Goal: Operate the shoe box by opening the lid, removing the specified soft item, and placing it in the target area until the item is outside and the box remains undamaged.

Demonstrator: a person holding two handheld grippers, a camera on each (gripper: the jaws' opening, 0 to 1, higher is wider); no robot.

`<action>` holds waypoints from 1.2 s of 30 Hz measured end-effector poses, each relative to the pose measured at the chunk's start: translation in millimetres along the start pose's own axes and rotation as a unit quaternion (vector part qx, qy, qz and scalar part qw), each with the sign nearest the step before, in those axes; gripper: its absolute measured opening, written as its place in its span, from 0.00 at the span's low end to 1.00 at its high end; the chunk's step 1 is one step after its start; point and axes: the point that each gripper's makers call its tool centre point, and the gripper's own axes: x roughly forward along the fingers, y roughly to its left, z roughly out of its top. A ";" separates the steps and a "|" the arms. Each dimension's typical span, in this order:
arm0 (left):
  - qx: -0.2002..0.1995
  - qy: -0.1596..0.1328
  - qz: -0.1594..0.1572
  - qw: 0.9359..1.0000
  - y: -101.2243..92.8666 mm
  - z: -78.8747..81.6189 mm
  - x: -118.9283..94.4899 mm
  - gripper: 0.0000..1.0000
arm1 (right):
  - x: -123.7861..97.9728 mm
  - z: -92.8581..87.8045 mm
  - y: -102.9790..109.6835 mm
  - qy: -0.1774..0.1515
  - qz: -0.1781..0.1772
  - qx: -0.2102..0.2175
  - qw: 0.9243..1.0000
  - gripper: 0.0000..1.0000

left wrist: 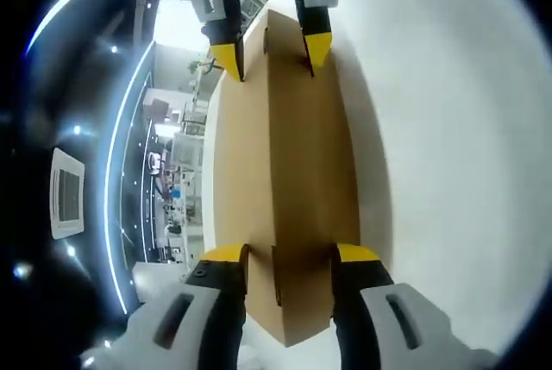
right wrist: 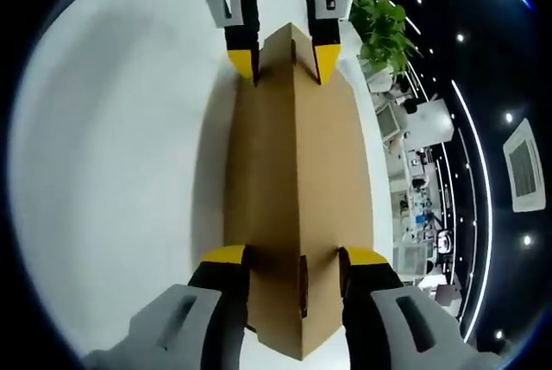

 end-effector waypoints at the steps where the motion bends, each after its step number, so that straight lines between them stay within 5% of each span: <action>1: 0.000 -0.001 -0.001 1.000 0.5 0.1 -0.3 0.38 | -0.5 0.3 -0.2 -0.001 0.000 -0.001 1.000 0.40; 36: -0.040 -0.004 0.012 0.999 21.2 4.7 -10.6 0.33 | -12.1 -0.1 -22.8 -0.012 0.006 0.027 1.000 0.33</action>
